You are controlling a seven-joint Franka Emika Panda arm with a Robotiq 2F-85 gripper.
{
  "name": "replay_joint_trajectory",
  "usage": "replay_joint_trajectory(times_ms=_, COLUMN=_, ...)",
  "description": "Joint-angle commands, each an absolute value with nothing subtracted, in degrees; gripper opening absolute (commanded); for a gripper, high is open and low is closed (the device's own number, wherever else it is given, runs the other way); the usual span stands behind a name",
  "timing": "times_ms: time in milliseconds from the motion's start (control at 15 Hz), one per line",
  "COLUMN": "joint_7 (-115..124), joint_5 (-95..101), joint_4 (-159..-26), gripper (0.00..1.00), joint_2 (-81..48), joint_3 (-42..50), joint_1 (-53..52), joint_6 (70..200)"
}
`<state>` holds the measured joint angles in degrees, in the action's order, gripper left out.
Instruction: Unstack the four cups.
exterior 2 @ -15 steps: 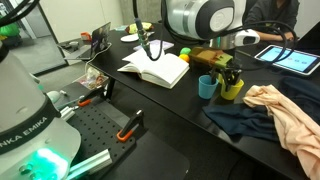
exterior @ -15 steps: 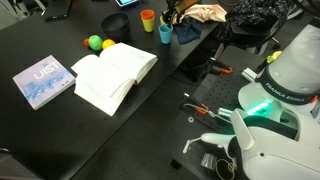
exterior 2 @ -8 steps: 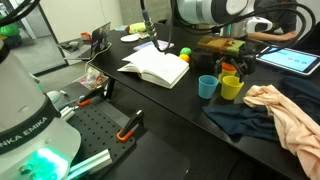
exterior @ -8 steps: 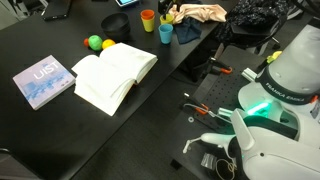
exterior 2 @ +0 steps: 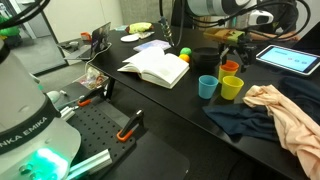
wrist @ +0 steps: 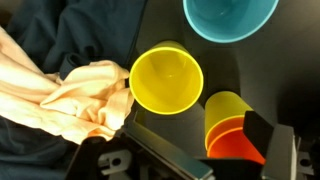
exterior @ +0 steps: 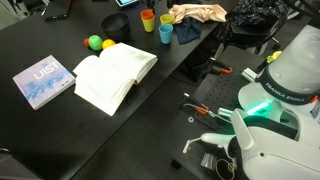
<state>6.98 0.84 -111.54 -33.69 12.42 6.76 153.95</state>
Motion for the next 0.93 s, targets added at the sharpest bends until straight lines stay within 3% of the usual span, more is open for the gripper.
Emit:
replay_joint_trajectory(times_ms=0, joint_7=15.8, joint_5=1.5, joint_4=-102.5, gripper=1.00, joint_2=-40.3, joint_3=15.3, joint_1=4.0, joint_6=151.8)
replay_joint_trajectory(times_ms=600, joint_7=23.5, joint_5=0.8, joint_4=-91.0, gripper=1.00, joint_2=-47.6, joint_3=16.5, joint_1=3.0, joint_6=147.2)
replay_joint_trajectory(times_ms=867, joint_7=23.6, joint_5=0.4, joint_4=-89.6, gripper=0.59, joint_2=-48.3, joint_3=15.7, joint_1=3.6, joint_6=145.7)
